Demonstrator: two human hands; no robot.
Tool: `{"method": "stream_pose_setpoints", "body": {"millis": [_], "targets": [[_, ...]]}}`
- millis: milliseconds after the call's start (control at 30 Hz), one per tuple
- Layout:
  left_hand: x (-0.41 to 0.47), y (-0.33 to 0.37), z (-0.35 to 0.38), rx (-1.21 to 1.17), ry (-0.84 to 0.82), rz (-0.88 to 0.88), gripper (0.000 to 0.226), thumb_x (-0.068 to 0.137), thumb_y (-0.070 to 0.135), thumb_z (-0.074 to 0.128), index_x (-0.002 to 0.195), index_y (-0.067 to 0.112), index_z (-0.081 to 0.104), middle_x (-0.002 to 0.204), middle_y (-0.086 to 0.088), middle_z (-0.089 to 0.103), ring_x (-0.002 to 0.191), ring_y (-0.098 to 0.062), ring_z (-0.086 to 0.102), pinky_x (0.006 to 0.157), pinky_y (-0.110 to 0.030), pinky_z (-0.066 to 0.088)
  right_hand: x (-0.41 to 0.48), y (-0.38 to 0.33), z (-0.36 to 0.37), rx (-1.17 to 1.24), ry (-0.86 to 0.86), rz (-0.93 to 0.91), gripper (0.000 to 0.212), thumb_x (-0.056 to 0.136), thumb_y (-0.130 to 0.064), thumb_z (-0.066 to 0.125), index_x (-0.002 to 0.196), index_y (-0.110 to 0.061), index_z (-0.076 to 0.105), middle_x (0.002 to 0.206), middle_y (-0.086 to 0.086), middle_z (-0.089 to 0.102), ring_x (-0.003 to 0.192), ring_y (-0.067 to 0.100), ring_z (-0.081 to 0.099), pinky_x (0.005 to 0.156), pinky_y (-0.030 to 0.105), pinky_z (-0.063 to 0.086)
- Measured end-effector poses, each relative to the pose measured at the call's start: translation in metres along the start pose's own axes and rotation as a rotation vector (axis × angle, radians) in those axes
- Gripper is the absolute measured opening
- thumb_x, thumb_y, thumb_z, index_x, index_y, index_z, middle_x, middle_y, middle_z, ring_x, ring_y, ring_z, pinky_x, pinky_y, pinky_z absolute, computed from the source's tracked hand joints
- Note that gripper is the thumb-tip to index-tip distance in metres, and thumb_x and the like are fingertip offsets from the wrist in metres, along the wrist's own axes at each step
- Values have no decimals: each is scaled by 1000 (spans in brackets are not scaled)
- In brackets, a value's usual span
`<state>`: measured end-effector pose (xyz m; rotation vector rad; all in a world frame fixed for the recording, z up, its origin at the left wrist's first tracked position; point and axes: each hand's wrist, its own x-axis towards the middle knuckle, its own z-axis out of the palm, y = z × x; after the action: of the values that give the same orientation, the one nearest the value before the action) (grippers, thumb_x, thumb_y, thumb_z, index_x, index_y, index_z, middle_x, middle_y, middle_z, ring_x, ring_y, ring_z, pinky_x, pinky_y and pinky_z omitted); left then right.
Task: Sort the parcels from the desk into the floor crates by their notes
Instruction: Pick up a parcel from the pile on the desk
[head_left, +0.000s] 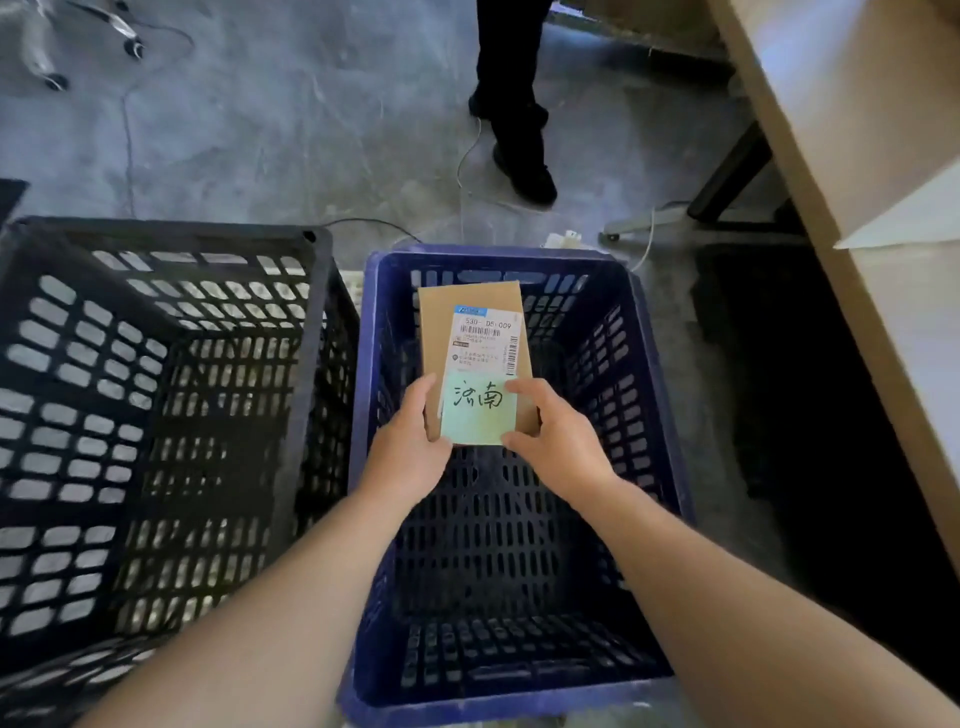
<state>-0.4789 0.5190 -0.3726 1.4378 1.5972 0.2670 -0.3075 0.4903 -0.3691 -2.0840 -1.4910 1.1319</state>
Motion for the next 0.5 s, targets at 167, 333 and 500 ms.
{"method": "stream_pose_setpoints", "body": {"millis": [167,333,500], "targets": [[37,-27,44,33,101,-98,68,93,0,47,150,31,26,139,-4,53,117,-26,54,89,-33,46,37,40,39,22,-44,39,57,91,-15,64,139,-33,40,107,-5,57,96,13,54,86,32,50],[75,-47,70,125,203,-136,59,93,-2,42,147,22,33,142,-4,48,120,-29,51,88,-35,44,82,62,72,56,-57,78,55,92,-11,63,139,-32,42,126,1,56,110,15,52,92,28,47],[104,-64,75,240,96,-186,66,96,-1,39,154,16,14,164,-5,0,148,-25,12,116,-38,20,115,65,107,3,-68,72,46,94,-9,59,136,-24,48,136,3,53,118,19,52,99,32,46]]}}
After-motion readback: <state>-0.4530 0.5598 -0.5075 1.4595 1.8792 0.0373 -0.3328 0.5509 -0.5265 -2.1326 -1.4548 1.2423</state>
